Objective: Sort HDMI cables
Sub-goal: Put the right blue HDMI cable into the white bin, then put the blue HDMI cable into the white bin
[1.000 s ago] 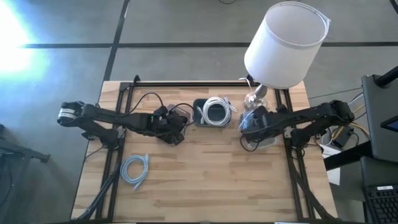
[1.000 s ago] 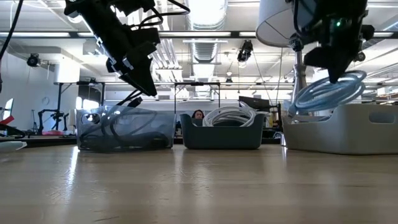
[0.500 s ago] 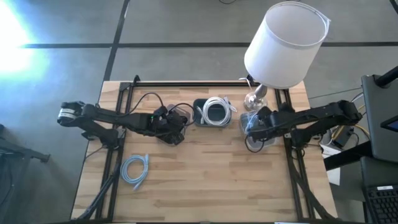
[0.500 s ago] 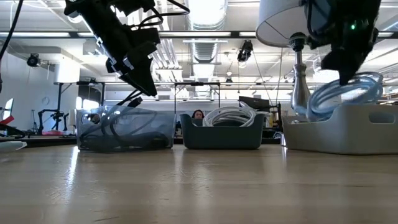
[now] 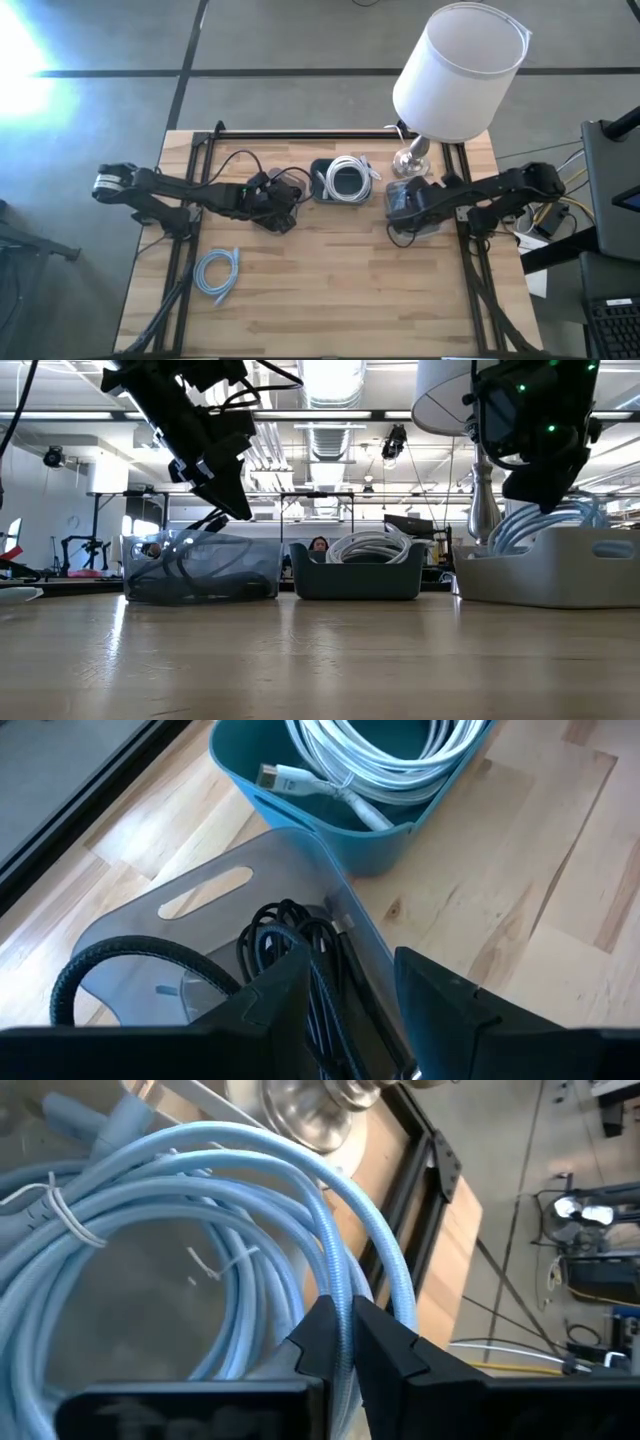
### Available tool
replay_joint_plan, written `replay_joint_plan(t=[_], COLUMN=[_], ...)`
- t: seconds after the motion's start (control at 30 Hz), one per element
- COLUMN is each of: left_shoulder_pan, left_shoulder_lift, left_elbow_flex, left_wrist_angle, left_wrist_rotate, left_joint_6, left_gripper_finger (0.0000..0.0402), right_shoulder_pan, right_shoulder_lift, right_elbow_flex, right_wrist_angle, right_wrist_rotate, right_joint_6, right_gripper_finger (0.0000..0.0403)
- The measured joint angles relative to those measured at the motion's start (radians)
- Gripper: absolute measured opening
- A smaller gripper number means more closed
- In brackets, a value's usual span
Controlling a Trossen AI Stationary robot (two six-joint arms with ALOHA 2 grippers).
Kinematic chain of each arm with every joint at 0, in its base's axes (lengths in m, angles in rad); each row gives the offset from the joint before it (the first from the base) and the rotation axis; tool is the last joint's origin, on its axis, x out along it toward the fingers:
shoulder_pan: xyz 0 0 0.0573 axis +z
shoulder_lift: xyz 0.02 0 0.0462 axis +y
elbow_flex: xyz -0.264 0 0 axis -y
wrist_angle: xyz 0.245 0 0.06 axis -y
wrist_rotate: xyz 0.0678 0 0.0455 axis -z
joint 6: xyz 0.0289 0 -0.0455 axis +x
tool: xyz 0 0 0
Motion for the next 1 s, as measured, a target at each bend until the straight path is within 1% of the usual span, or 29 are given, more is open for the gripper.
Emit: replay_joint_plan(t=[0.23,0.43,0.6,0.73,0.87,1.0], left_shoulder_pan=[0.000,-0.001,-0.001,-0.005,-0.029,-0.075], left_shoulder_lift=[0.000,0.000,0.000,-0.003,-0.006,-0.009], left_elbow_flex=[0.000,0.000,0.005,0.016,0.037,0.065], left_wrist_angle=[0.000,0.001,-0.002,-0.001,-0.004,-0.029], left_wrist_rotate=[0.000,0.000,0.001,0.007,0.043,0.112], left_joint_6=[0.000,0.012,0.027,0.036,0.091,0.151], left_gripper_finger=[0.0152,0.0152,0.0152,0.0152,0.0152,0.0152], right_shoulder_pan=[-0.001,0.000,0.000,0.000,0.000,0.006], right_shoulder_lift=[0.027,0.027,0.014,-0.002,-0.004,-0.004], right_elbow_flex=[-0.001,0.022,0.096,0.155,0.222,0.285], right_wrist_angle=[0.022,0.024,-0.051,-0.052,-0.051,-0.008], right_wrist_rotate=[-0.007,-0.081,-0.088,-0.088,-0.088,-0.088], right_joint_6=[0.005,-0.043,-0.051,-0.096,-0.106,-0.103], right_gripper_finger=[0.0072,0.0110,0.0133,0.0146,0.0154,0.0157])
